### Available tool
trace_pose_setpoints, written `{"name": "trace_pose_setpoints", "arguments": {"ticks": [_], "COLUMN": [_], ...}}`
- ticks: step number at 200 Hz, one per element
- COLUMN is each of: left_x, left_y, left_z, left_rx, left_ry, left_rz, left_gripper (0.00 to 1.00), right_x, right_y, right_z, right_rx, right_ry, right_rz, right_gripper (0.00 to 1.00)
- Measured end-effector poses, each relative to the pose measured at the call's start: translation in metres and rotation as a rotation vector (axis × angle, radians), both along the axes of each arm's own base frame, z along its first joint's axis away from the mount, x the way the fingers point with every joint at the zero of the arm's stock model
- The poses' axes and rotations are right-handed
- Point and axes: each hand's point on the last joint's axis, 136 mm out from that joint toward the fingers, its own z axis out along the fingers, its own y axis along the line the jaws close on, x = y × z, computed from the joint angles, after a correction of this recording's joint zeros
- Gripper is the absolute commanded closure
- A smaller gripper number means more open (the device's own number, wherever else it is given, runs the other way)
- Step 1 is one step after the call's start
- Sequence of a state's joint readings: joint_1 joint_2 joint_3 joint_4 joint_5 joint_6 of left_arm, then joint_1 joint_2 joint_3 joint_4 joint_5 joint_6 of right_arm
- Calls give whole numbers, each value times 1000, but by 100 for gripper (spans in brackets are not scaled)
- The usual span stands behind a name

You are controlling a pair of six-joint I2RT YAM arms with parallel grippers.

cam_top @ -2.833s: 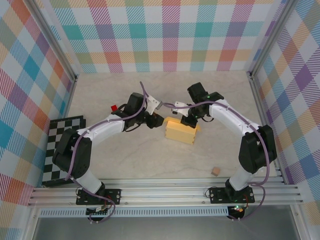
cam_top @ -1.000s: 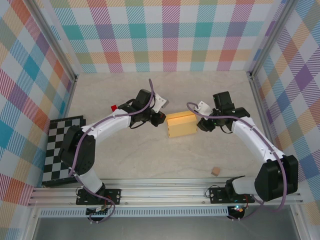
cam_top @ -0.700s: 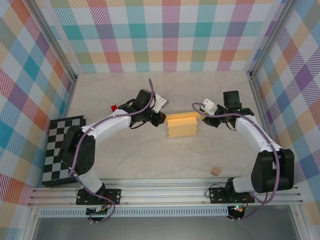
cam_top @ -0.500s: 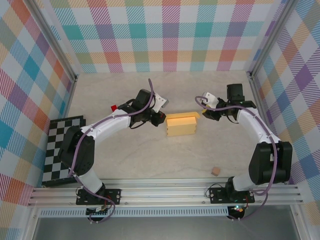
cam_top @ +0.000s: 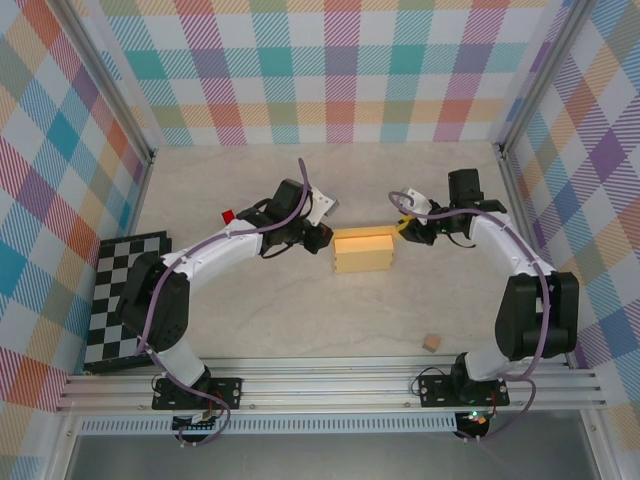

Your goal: Fold the paper box

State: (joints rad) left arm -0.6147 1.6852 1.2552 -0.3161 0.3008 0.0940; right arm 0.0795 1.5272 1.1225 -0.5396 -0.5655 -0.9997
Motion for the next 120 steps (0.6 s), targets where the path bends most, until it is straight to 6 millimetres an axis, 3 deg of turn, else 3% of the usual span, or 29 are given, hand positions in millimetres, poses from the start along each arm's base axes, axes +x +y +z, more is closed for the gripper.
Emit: {"name": "trace_pose_setpoints", "arguments": {"ticks": [120], "left_x": [-1], "left_y": [-1], "left_z": [0], "left_rx": [5], "left_ry": [-4], "left_rz": [-1], "left_gripper": [100], "right_x": [-4], "right_y": [6], "right_z": [-2], "right_rx": [-7], "right_ry": [9], "right_rz": [16], "right_gripper": [76]}}
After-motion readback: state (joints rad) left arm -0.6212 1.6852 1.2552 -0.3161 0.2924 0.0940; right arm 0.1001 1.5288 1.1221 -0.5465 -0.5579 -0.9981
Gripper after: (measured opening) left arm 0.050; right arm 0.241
